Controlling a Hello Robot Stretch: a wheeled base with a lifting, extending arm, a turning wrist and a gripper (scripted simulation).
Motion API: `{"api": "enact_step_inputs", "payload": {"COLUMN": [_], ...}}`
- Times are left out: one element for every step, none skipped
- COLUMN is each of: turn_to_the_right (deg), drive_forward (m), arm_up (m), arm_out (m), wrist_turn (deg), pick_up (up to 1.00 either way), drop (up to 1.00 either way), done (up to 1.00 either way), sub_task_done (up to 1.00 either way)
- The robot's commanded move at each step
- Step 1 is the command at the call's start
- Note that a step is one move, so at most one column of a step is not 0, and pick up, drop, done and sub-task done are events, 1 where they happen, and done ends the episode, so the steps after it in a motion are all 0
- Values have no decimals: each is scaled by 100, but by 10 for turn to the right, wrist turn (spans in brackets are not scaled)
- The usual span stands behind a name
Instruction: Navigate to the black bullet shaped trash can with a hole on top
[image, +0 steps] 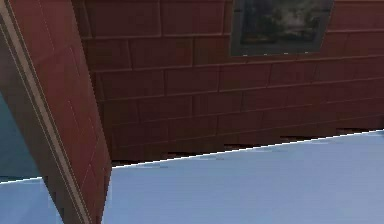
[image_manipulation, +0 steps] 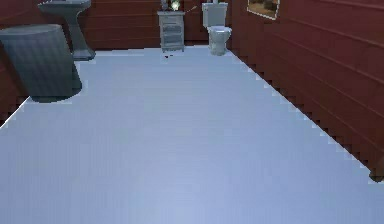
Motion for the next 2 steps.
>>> {"api": "enact_step_inputs", "payload": {"turn_to_the_right": [0,-450], "drive_forward": [50,0], "arm_up": [0,0], "arm_out": [0,0], "wrist_turn": [0,0], "pick_up": [0,0], "drop": [0,0], "done": [0,0], "sub_task_done": [0,0]}}
